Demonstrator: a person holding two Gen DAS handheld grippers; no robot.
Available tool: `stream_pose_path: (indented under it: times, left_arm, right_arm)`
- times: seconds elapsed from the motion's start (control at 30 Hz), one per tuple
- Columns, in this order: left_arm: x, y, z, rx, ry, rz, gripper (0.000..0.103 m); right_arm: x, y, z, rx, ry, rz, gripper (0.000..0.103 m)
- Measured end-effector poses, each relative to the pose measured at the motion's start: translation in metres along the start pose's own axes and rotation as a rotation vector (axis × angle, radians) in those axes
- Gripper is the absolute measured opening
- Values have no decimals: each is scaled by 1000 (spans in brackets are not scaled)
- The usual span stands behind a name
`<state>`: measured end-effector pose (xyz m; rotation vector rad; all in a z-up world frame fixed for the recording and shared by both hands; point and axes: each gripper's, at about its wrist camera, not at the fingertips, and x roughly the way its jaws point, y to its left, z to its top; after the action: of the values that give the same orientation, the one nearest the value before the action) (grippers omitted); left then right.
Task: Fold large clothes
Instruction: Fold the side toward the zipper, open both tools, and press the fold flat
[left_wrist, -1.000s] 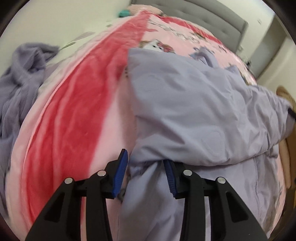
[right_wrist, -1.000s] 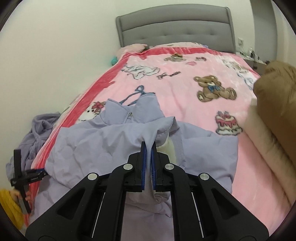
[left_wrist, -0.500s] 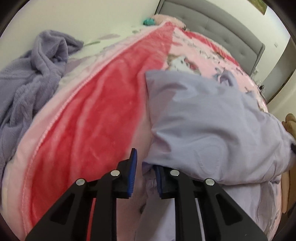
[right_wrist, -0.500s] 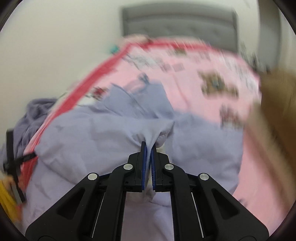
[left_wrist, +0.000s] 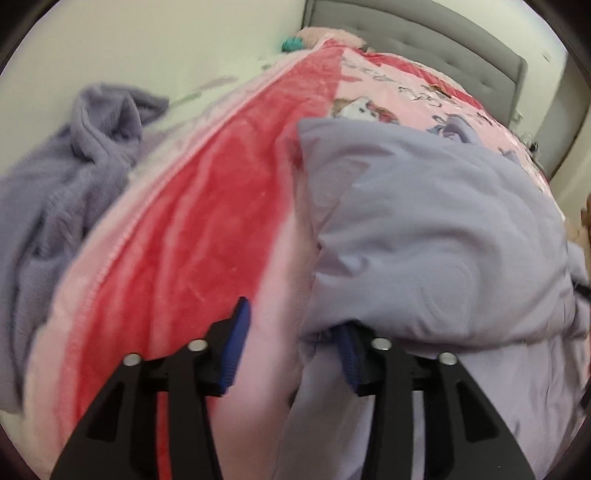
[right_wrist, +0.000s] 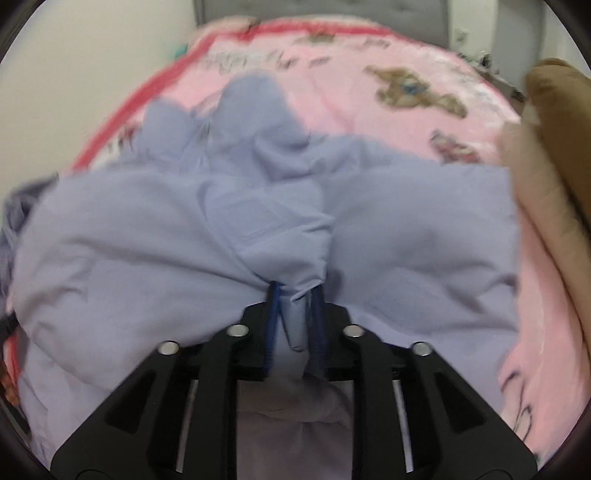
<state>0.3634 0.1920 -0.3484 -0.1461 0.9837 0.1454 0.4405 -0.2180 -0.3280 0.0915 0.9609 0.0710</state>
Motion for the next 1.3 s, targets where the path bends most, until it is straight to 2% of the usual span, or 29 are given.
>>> stream_pose_path:
  times: [0.03, 0.07, 0.1, 0.17, 0.23, 0.27, 0.33, 0.43, 0.53, 0.6, 0.67, 0.77, 0.83, 1.0, 1.1, 1.2, 1.3]
  left_arm:
    - [-7, -1, -3, 17, -16, 12, 53]
    - [-18, -2, -9, 39, -39, 31, 61]
    - [-25, -4, -13, 52, -54, 47, 69]
    - [-44, -8, -23, 79, -90, 70, 76]
    - [-66, -18, -28, 111, -133, 79, 76]
    - [-77, -25, -23, 110, -161, 66, 76]
    - [-85, -39, -3, 101, -179, -11, 77]
    - [-69, -65, 42, 101, -174, -133, 78]
    - [-40, -93, 78, 153, -176, -110, 78]
    - [-13, -107, 95, 174, -118, -90, 78]
    - [14, -110, 105, 145, -50, -89, 78]
    - [39, -109, 101, 140, 0, -78, 78]
    - [49, -106, 95, 158, 10, -82, 78]
    - [63, -106, 88, 173, 12, -99, 79]
    - [66, -108, 86, 174, 15, -88, 79]
    - [65, -111, 86, 190, 10, -74, 79]
    - [50, -117, 85, 221, -10, -36, 79]
  right_arm:
    - [-18, -4, -3, 15, -77, 28, 44]
    - [-34, -8, -6, 11, -141, 59, 50]
    - [-43, -9, -8, -1, -174, 77, 50]
    - [-63, -7, -13, -39, -205, 97, 45]
    - [-75, -4, -14, -72, -211, 153, 36]
    - [-78, -2, -13, -91, -211, 169, 35]
    - [-75, 9, -6, -142, -200, 159, 35]
    - [-58, 28, 9, -182, -174, 136, 35]
    - [-41, 39, 20, -183, -154, 141, 35]
    - [-27, 47, 24, -193, -127, 127, 35]
    - [-13, 51, 27, -212, -109, 100, 35]
    - [5, 47, 28, -199, -97, 37, 34]
    - [24, 38, 29, -157, -33, 47, 34]
    - [45, 39, 24, -192, 13, 7, 32]
    - [53, 41, 21, -208, 20, -2, 32]
    - [54, 35, 19, -180, 17, 36, 32]
    - [42, 33, 20, -167, -20, 45, 36]
